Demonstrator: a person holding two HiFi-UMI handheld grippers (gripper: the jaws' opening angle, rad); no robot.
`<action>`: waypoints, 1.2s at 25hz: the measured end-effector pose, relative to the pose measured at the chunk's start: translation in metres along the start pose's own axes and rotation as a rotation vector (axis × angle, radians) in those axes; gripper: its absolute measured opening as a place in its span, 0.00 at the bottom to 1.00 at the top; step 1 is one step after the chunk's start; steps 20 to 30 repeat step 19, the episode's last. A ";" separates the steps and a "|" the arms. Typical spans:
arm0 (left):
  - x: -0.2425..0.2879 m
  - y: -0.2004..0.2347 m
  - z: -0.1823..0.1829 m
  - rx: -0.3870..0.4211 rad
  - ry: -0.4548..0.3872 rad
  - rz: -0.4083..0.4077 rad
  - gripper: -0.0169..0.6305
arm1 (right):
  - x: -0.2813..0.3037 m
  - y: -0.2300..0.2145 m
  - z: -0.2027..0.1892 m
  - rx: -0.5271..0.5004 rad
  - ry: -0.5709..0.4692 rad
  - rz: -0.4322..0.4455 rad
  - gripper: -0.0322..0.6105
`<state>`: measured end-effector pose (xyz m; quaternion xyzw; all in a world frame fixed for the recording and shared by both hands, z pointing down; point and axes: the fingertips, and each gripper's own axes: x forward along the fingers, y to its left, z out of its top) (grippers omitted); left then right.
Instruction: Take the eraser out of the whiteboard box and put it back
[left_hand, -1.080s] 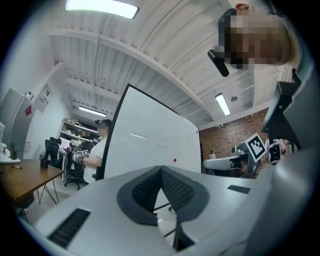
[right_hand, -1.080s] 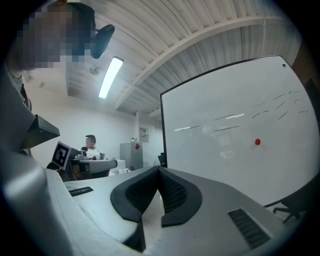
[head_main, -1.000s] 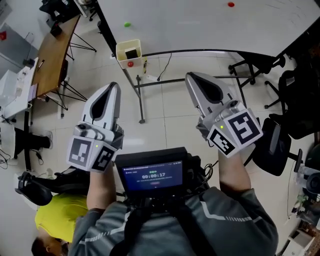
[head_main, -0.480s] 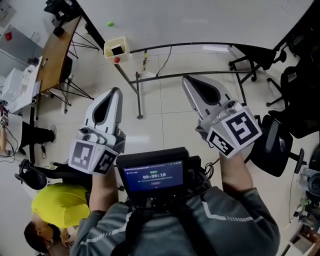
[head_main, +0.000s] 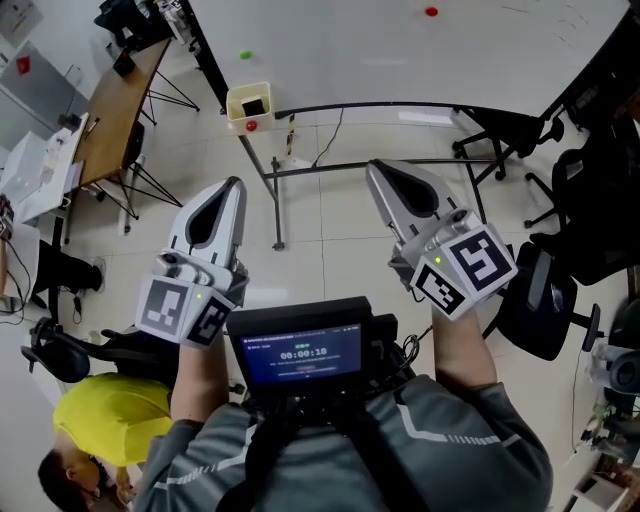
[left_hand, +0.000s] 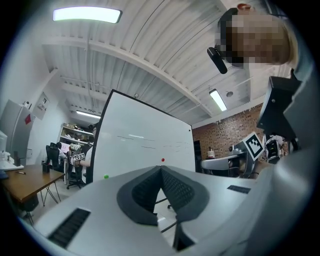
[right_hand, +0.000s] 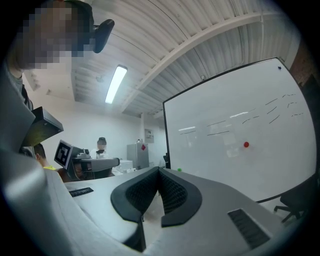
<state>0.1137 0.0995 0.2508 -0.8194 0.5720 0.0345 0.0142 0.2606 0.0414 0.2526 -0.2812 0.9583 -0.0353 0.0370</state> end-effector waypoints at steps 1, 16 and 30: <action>-0.002 0.002 0.000 -0.002 0.000 -0.001 0.08 | 0.001 0.002 0.000 0.002 0.000 -0.001 0.09; -0.012 -0.010 -0.006 -0.015 0.009 -0.024 0.08 | -0.004 0.017 0.001 -0.014 0.009 -0.002 0.09; -0.012 -0.011 -0.005 -0.016 0.012 -0.023 0.08 | -0.004 0.017 0.003 -0.009 0.008 -0.004 0.09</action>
